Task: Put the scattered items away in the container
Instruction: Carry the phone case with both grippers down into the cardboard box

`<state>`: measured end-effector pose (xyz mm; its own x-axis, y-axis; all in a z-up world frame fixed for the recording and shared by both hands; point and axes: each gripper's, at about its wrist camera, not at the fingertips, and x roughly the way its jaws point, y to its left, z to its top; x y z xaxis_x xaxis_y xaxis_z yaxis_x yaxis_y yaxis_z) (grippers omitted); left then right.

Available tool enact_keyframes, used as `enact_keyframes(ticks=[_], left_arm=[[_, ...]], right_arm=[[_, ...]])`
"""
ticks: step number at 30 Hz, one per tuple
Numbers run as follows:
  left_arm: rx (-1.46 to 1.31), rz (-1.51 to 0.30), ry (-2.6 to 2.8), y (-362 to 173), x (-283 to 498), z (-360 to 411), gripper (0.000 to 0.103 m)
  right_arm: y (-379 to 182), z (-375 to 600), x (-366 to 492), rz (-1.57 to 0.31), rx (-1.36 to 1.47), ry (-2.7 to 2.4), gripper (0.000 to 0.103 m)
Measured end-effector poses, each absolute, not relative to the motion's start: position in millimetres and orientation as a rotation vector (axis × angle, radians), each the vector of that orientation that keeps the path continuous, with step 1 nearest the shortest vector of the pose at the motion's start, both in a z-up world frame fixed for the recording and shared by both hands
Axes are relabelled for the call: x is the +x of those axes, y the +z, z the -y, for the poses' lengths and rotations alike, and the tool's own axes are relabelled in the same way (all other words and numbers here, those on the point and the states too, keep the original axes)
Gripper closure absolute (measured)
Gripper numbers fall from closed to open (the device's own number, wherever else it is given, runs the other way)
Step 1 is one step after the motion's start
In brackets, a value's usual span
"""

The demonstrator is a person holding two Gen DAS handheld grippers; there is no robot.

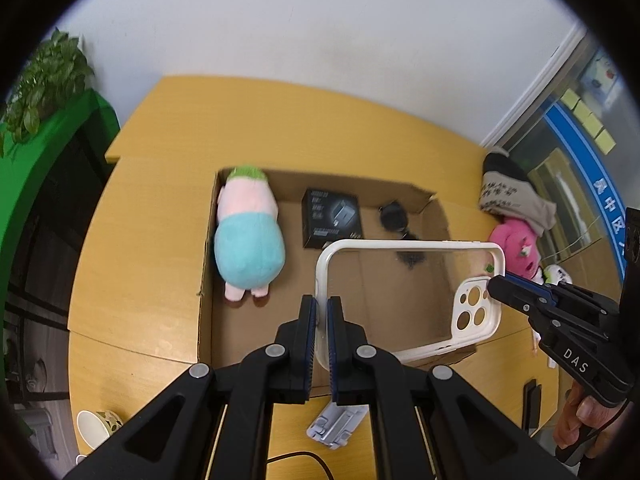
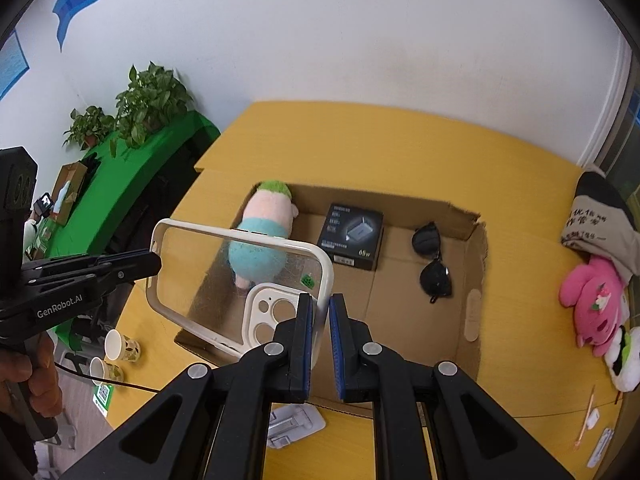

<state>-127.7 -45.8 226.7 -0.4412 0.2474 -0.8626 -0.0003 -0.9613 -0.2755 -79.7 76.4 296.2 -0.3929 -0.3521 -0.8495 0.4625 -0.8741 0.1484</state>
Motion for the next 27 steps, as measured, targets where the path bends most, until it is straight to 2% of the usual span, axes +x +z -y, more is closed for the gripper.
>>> enact_keyframes(ticks=[17,27], left_arm=[[-1.902,0.301,2.362,71.3,-166.8,62.3,0.098],[-2.023,0.218,2.314,16.5,-178.4,69.6,0.098]], right_arm=[[133.2,-44.6,-123.8,-0.134,1.628,-2.09,0.094],[58.4,-28.1,-136.0,-0.113,1.745,-2.001,0.094]])
